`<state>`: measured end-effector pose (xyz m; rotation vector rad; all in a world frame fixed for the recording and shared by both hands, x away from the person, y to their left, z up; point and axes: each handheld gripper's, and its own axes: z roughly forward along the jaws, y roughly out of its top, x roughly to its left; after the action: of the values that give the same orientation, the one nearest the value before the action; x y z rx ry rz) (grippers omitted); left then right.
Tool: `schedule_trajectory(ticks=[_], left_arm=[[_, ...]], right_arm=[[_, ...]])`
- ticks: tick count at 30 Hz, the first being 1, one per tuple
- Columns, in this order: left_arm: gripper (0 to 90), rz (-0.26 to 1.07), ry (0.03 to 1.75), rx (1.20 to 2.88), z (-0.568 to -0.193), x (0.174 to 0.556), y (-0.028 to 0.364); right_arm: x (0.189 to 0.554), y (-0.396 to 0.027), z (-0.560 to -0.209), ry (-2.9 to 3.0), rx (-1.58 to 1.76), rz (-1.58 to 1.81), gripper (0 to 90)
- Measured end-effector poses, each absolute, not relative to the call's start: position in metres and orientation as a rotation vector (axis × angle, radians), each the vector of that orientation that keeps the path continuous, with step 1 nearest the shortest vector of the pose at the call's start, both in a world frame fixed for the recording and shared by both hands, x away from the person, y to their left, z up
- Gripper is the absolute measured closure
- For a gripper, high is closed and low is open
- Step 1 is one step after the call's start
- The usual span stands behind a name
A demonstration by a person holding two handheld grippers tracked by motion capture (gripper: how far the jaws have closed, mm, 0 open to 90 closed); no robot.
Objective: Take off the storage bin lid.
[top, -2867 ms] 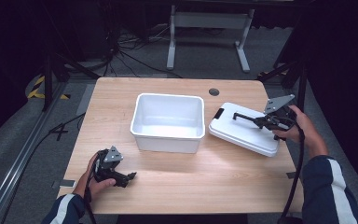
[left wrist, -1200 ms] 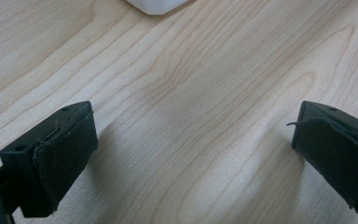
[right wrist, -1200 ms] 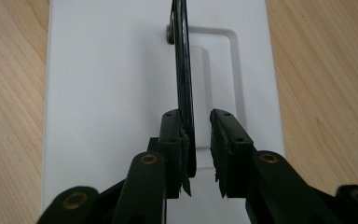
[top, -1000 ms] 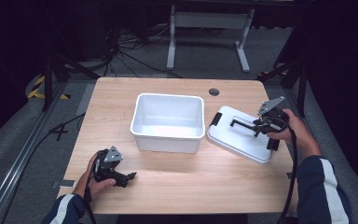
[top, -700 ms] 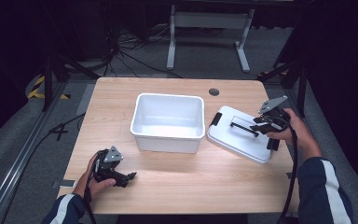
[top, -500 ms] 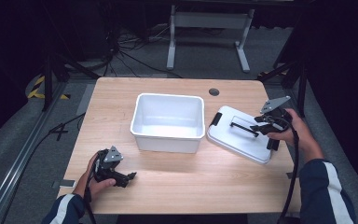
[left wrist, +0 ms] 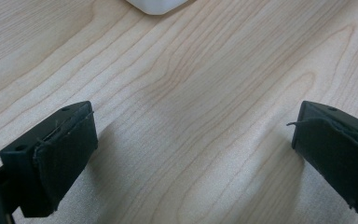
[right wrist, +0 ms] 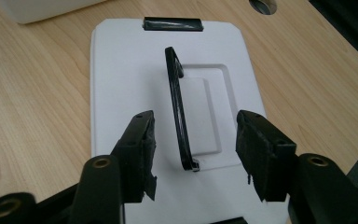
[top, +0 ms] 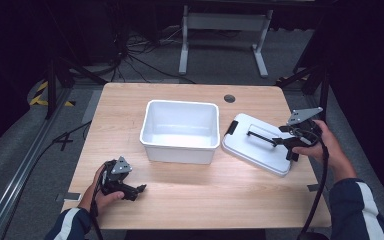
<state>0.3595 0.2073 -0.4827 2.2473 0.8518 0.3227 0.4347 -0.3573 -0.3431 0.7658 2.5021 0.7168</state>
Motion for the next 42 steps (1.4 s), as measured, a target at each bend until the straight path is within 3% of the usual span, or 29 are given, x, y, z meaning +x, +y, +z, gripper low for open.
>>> schedule_trajectory(ticks=[23,42], left_arm=[[0.5,0.323,0.852,2.247,-0.483,0.36,0.207],[0.5,0.324,0.852,2.248,-0.483,0.359,0.207]], right_arm=[[0.381,-0.375,-0.353,2.419,0.799,0.805,35.0],[0.341,-0.39,-0.405,2.35,0.856,0.868,29.4]])
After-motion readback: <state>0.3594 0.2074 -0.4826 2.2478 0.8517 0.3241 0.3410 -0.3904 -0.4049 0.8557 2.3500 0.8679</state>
